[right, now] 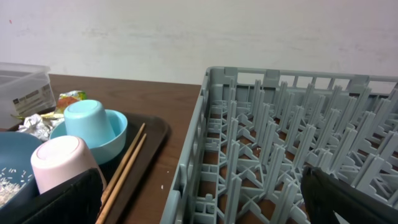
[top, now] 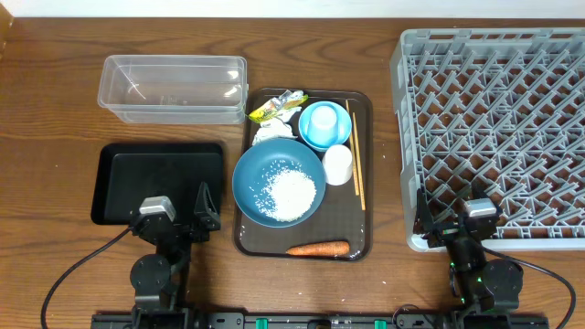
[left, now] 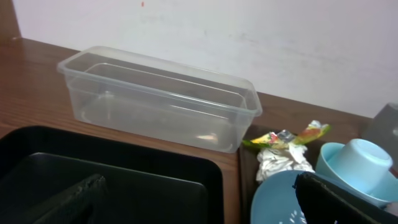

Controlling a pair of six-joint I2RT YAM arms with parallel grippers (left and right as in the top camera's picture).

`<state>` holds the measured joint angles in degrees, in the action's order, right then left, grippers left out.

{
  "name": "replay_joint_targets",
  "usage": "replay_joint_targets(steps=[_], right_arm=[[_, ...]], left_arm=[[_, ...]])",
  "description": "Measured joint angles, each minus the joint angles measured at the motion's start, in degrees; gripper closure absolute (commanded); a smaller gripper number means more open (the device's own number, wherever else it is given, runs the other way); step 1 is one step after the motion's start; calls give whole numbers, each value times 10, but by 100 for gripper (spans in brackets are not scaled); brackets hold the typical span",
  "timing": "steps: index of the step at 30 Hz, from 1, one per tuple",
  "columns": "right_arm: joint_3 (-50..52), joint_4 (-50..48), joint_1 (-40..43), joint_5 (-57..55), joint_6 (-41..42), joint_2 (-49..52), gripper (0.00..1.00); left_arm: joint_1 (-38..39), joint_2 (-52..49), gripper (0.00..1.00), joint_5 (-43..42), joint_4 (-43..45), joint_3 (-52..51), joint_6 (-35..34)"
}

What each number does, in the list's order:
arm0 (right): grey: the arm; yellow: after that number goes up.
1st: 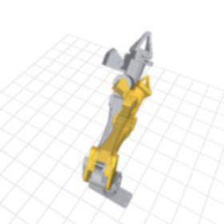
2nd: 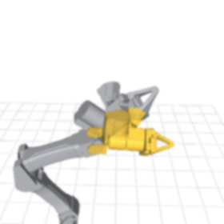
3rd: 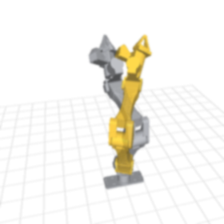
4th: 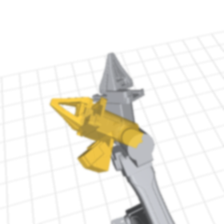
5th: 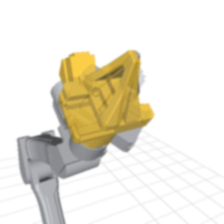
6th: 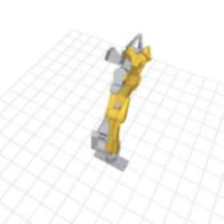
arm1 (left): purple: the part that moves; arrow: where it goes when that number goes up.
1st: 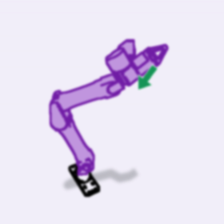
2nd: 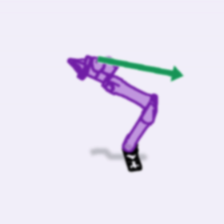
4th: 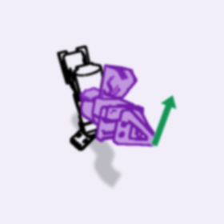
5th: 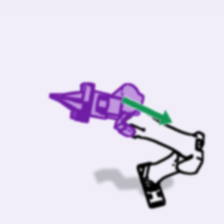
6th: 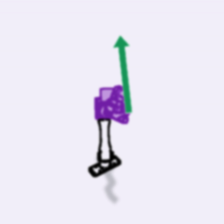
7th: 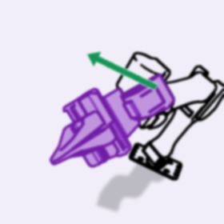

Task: Sort waste into correct bins and load items into the dishwasher rack
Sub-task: 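Move the left gripper toward the blue bowl of rice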

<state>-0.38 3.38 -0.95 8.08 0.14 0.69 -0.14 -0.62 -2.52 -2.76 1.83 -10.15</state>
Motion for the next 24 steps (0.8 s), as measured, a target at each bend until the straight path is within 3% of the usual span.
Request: replay_joint_targets(steps=[3, 9, 13, 20, 24], right_arm=[[0, 0, 0, 0, 0, 0, 1], [0, 0, 0, 0, 0, 0, 1], [0, 0, 0, 0, 0, 0, 1], [0, 0, 0, 0, 0, 0, 1], [0, 0, 0, 0, 0, 0, 1]], left_arm=[[0, 0, 2, -29, 3, -1, -35], [0, 0, 2, -142, 15, -2, -213], [0, 0, 2, -177, 21, -2, -289], [0, 0, 2, -210, 20, -1, -320], [0, -21, 2, -222, -38, 25, -303]])
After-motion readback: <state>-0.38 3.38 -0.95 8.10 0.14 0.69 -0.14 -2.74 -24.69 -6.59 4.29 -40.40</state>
